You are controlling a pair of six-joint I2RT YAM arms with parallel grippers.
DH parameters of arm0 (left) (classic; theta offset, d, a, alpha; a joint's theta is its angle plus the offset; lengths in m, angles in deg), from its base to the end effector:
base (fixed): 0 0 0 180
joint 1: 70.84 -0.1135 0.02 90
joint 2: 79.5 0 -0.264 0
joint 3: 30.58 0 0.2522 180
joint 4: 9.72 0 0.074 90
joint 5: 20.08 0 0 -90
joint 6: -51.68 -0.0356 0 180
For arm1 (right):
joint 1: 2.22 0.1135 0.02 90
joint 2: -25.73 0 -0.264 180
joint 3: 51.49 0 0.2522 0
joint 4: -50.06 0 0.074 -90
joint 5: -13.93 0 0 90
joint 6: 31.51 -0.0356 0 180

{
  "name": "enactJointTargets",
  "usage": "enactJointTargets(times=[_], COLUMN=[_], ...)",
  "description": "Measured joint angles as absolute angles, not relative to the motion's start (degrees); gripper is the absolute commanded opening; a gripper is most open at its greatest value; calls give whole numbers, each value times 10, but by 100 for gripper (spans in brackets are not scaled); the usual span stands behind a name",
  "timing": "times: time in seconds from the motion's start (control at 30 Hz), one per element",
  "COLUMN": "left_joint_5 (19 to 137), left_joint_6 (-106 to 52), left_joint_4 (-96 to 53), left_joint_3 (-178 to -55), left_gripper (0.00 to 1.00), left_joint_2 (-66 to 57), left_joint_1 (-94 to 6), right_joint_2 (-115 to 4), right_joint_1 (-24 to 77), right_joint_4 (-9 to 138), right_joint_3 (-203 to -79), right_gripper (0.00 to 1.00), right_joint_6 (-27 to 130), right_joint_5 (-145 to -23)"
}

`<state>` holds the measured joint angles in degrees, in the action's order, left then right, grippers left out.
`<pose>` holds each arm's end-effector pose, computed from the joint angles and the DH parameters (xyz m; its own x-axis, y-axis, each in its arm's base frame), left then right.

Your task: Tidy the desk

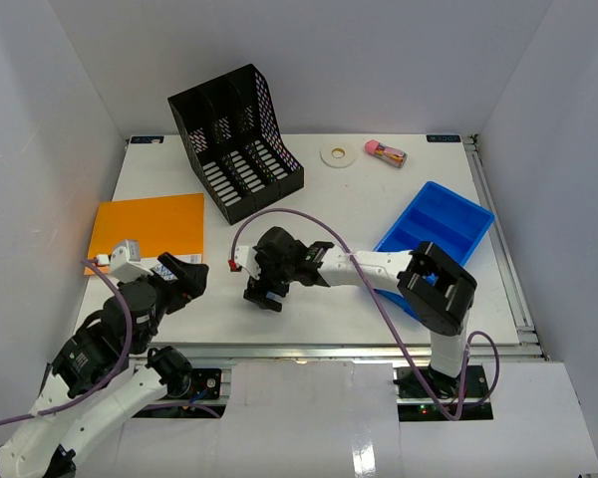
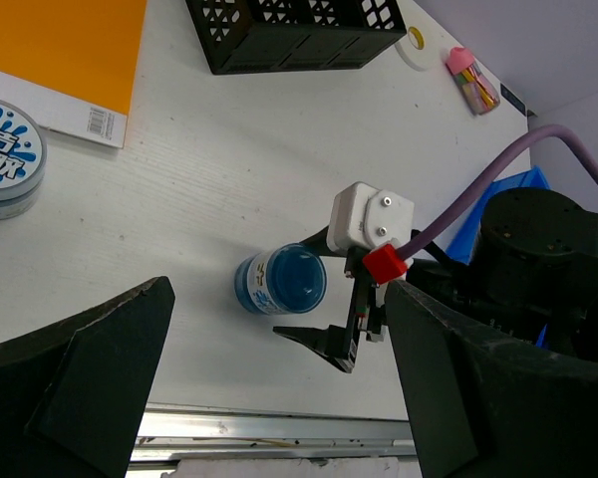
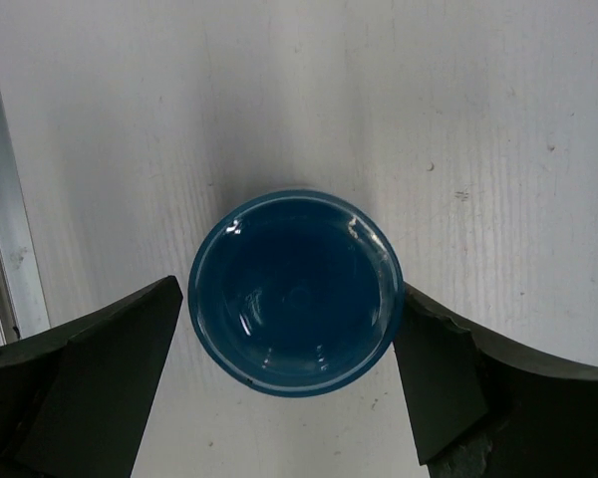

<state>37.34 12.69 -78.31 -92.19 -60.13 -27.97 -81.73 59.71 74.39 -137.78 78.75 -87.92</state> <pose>0.0503 -0.0205 0.3244 -0.3754 -0.5452 -0.7496 -0.1147 0.8298 -0.5461 0.1868 0.3658 0.1966 0.0076 -0.7059 -0.7083 -0.9899 0.0950 -0.1053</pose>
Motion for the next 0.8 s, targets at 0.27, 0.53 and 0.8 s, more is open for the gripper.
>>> enactJointTargets(times=[0.27, 0.53, 0.8], left_joint_5=[379, 384, 396], left_joint_6=[128, 134, 136], left_joint_4=[-780, -776, -769], left_joint_3=[-910, -895, -878], left_gripper=[98, 98, 98], left_joint_2=[-604, -606, -604], left_joint_1=[-280, -280, -280], right_joint_2=[-848, -863, -818], right_joint_1=[597, 593, 546], right_joint_4=[744, 746, 787], right_joint_3=[-1402, -1419, -1404], right_gripper=[87, 31, 8], right_joint_6=[768, 767, 780], right_joint_5=[-883, -906, -955])
